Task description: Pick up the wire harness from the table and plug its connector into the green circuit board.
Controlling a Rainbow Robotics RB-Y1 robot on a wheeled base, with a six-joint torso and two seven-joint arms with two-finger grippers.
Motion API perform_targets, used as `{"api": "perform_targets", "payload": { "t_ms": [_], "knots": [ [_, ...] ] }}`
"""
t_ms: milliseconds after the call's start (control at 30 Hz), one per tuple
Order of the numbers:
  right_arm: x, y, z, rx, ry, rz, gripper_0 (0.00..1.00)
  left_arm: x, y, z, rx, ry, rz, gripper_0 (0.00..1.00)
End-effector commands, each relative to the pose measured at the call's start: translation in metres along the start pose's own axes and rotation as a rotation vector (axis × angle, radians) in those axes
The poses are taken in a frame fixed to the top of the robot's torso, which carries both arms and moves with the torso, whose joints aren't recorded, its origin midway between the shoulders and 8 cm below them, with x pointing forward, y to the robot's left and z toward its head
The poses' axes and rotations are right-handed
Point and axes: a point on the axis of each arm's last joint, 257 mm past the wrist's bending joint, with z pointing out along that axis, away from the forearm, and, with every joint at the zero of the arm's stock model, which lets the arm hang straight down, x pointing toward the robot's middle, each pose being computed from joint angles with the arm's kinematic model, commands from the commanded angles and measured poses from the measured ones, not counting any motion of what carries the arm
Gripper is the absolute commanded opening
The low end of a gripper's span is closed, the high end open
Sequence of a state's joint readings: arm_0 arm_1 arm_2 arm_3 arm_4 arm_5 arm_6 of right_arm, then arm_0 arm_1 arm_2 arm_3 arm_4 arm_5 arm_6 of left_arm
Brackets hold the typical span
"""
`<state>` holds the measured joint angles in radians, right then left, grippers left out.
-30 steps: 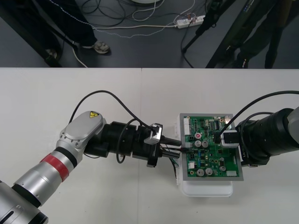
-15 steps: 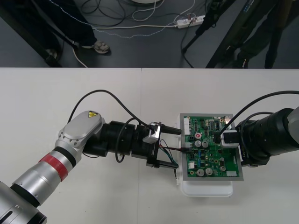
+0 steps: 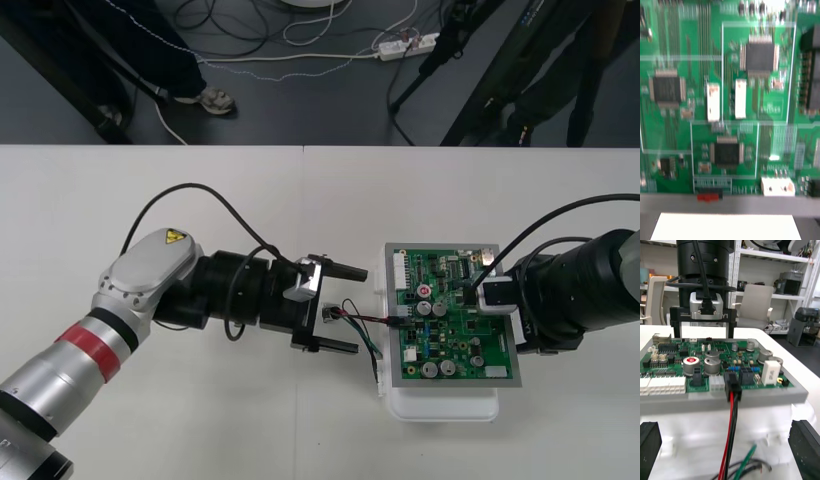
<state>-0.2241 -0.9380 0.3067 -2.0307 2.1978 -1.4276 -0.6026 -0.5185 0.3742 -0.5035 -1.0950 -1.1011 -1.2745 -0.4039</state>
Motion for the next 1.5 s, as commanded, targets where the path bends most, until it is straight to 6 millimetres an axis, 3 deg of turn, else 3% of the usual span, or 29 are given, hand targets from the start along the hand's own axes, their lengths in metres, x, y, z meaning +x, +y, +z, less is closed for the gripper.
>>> {"api": "perform_targets", "payload": {
  "t_ms": [33,167,533,1067,1200,1500],
  "knots": [
    [0.023,-0.024,-0.030,0.066,0.054,-0.085,1.00,0.002,-0.008,-0.029,-0.016,0.030,0.052,1.00],
    [0.037,-0.022,-0.040,0.062,0.055,-0.065,1.00,0.004,-0.009,-0.052,-0.038,0.065,0.065,1.00],
    [0.043,-0.017,-0.075,0.035,-0.032,-0.020,1.00,0.000,-0.014,-0.119,-0.066,0.179,0.071,1.00],
    [0.009,-0.014,-0.129,-0.006,-0.277,0.049,1.00,-0.046,-0.048,-0.203,-0.072,0.373,-0.006,1.00],
    [-0.004,-0.011,-0.146,-0.027,-0.376,0.056,1.00,-0.055,-0.052,-0.218,-0.070,0.422,-0.018,1.00],
    [-0.010,-0.007,-0.177,-0.016,-0.547,0.019,1.00,-0.069,-0.060,-0.249,-0.052,0.512,-0.029,1.00]
  ]
}}
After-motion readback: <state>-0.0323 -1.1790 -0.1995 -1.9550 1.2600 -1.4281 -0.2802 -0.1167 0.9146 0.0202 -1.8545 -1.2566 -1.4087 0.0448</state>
